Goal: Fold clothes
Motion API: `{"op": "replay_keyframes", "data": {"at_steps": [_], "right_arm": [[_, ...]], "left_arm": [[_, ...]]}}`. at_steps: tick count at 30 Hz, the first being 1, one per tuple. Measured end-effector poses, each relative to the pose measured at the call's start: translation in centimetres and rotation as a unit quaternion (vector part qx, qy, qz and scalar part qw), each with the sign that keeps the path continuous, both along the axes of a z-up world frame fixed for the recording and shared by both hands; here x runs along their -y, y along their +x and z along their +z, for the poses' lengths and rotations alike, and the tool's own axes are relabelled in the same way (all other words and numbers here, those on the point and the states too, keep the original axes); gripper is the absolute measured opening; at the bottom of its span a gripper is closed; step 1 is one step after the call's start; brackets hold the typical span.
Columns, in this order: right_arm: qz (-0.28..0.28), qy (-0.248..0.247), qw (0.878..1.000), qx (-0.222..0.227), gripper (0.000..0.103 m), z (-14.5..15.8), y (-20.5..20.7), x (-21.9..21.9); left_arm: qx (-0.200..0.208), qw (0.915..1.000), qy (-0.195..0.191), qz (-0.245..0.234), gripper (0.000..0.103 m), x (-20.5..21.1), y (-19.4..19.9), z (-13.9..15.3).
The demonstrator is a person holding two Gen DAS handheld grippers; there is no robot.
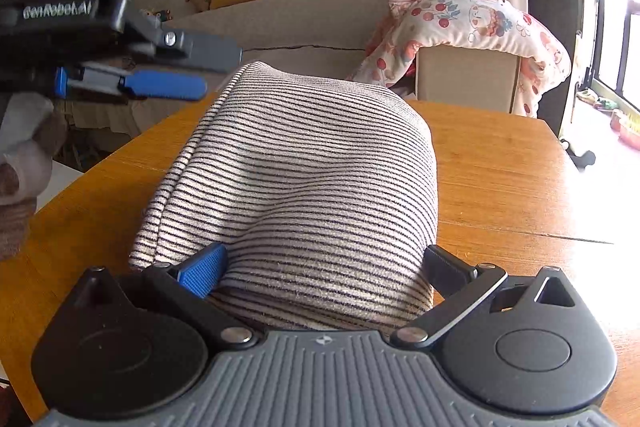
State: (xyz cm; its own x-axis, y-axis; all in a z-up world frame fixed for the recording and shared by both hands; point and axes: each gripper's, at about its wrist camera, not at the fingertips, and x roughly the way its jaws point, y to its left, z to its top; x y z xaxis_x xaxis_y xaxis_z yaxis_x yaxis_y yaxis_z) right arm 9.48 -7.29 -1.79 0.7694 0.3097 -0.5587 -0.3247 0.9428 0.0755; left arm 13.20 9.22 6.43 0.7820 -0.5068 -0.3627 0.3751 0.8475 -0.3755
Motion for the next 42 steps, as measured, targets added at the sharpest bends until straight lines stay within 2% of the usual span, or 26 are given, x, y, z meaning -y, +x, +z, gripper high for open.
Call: {"op": "replay_keyframes", "data": {"at_steps": [2,4,7,9,14,17,20,21,22,23,26,29,30,33,36,42], "right_arm": [[0.007,-0.009,1.000,0.004,0.103,0.2,0.2,-0.4],[0.017,-0.021,1.000,0.010,0.103,0.4,0.4,-1.0],[0.032,-0.038,0.999,0.018,0.103,0.8,0.6,-1.8],[0.042,-0.049,0.998,0.023,0.103,1.0,0.8,-2.3],[0.066,-0.078,0.994,0.037,0.103,1.7,1.3,-3.7],[0.081,-0.095,0.991,0.045,0.100,2.0,1.6,-4.5],[0.084,-0.098,0.990,0.061,0.103,1.9,1.4,-4.9],[0.084,-0.100,0.990,0.061,0.103,2.0,1.2,-4.9],[0.086,-0.099,0.990,0.060,0.103,2.0,1.2,-4.8],[0.089,-0.095,0.990,0.058,0.103,2.0,1.2,-4.6],[0.106,-0.086,0.989,0.051,0.103,2.2,1.2,-3.8],[0.124,-0.050,0.991,0.022,0.103,3.5,1.5,-1.4],[0.121,-0.031,0.992,0.008,0.103,4.0,1.7,-0.3],[0.100,0.028,0.994,-0.031,0.103,4.3,3.8,2.4],[0.070,0.089,0.991,-0.067,0.102,3.6,7.1,4.3],[0.017,0.201,0.970,-0.139,0.102,1.9,13.8,7.6]], "left_arm": [[0.013,0.9994,-0.001,-0.031,0.074,1.1,1.2,0.8],[-0.008,0.9990,0.007,-0.043,0.075,2.0,3.4,0.2],[-0.077,0.9958,0.012,-0.047,0.074,1.9,7.4,-2.3],[-0.108,0.9934,0.006,-0.039,0.074,0.8,9.3,-4.1],[-0.145,0.9863,-0.072,-0.032,0.074,-1.7,11.6,-6.3],[-0.137,0.9882,-0.060,-0.034,0.074,-1.6,11.4,-6.1],[-0.122,0.9922,-0.023,-0.015,0.075,-1.3,9.7,-4.5],[-0.116,0.9932,-0.009,-0.005,0.079,-1.2,8.8,-3.7],[-0.106,0.9944,-0.004,-0.006,0.090,-1.1,7.8,-3.2],[-0.097,0.9952,0.000,-0.009,0.093,-1.0,6.6,-2.7],[-0.101,0.9944,0.020,-0.024,0.093,-0.3,4.3,-2.9],[-0.118,0.9904,0.071,-0.009,0.088,-0.1,3.4,-4.4],[-0.122,0.9890,0.083,-0.002,0.092,-0.2,3.3,-5.1],[-0.136,0.9892,0.054,-0.005,0.093,-1.3,3.4,-6.0],[-0.123,0.9898,0.071,-0.009,0.096,-1.0,3.4,-6.1],[-0.122,0.9896,0.073,-0.021,0.096,-1.4,3.1,-6.4]]}}
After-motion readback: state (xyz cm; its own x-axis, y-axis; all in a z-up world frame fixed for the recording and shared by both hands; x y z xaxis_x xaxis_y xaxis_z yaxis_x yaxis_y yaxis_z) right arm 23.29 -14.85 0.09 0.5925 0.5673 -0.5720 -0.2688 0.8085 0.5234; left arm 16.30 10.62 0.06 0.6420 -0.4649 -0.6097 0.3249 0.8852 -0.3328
